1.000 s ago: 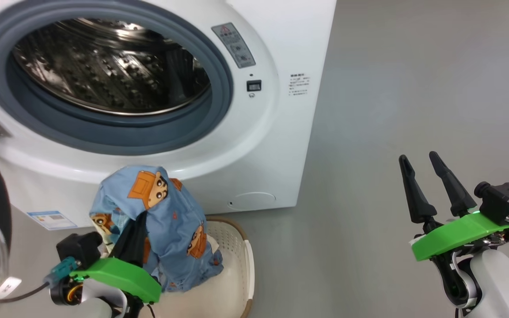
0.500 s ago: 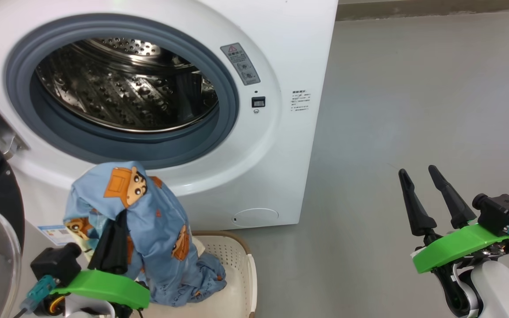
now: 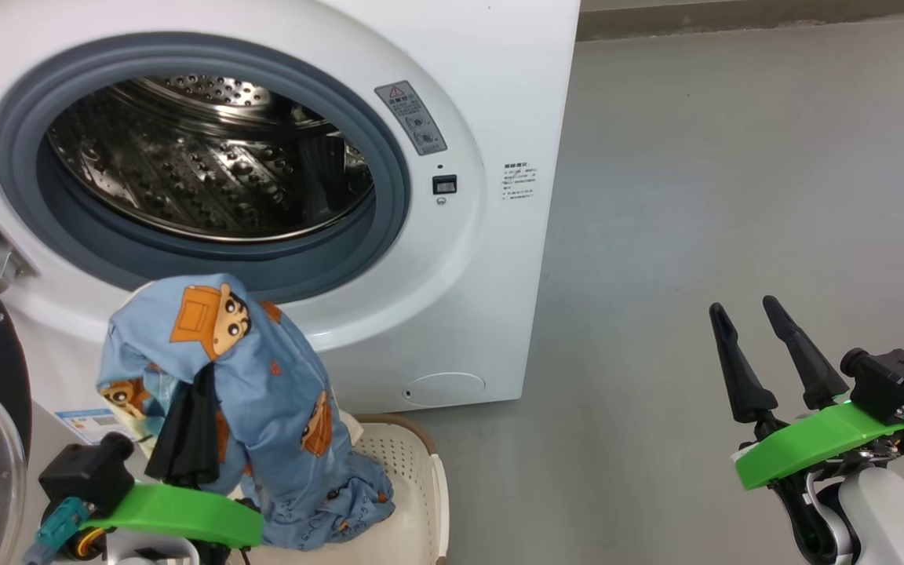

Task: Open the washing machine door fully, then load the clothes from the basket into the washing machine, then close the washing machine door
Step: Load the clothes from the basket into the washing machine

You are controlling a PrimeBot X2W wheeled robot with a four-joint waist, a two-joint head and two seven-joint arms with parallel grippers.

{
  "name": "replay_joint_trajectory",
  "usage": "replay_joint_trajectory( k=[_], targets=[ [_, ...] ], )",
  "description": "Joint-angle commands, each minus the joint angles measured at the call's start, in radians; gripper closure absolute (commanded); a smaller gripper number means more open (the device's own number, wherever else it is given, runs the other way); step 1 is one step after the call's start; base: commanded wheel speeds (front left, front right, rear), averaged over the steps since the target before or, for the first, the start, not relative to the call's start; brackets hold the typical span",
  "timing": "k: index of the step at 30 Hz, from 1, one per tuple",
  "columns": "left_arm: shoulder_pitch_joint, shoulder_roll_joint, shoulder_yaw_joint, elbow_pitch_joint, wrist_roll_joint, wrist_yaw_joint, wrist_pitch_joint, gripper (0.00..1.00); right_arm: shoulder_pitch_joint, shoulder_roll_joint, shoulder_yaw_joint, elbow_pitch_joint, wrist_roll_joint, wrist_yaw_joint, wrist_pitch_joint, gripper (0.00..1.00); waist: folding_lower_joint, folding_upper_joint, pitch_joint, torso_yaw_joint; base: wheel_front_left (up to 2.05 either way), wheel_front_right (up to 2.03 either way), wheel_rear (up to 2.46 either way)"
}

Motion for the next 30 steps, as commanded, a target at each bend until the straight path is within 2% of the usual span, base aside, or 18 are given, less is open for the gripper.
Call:
replay_joint_trajectory(
  k=[1, 16, 25, 30],
  targets=[
    [-0.011, 0.022, 0.038, -0.038, 0.019, 0.005, -0.014, 1.00, 0.001, -0.011, 0.008, -0.027, -0.017, 0.006, -0.008, 0.00, 0.0000, 0.0000, 0.003, 0.000, 0.00, 0.00, 0.00],
    [-0.018, 0.014, 0.049, -0.059, 0.032, 0.010, -0.014, 1.00, -0.003, -0.013, 0.008, -0.028, -0.019, 0.006, -0.008, 0.00, 0.0000, 0.0000, 0.019, -0.008, 0.00, 0.00, 0.00],
    [-0.118, 0.013, 0.073, -0.007, 0.035, -0.013, -0.014, 1.00, -0.025, -0.024, 0.016, -0.036, -0.015, 0.006, -0.008, 0.00, 0.0000, 0.0000, 0.071, -0.021, 0.00, 0.00, 0.00],
    [-0.225, 0.019, 0.090, 0.087, 0.056, -0.045, -0.014, 1.00, -0.055, -0.039, 0.024, -0.053, -0.015, 0.006, -0.008, 0.00, 0.0000, 0.0000, 0.138, -0.036, 0.00, 0.00, 0.00]
  ],
)
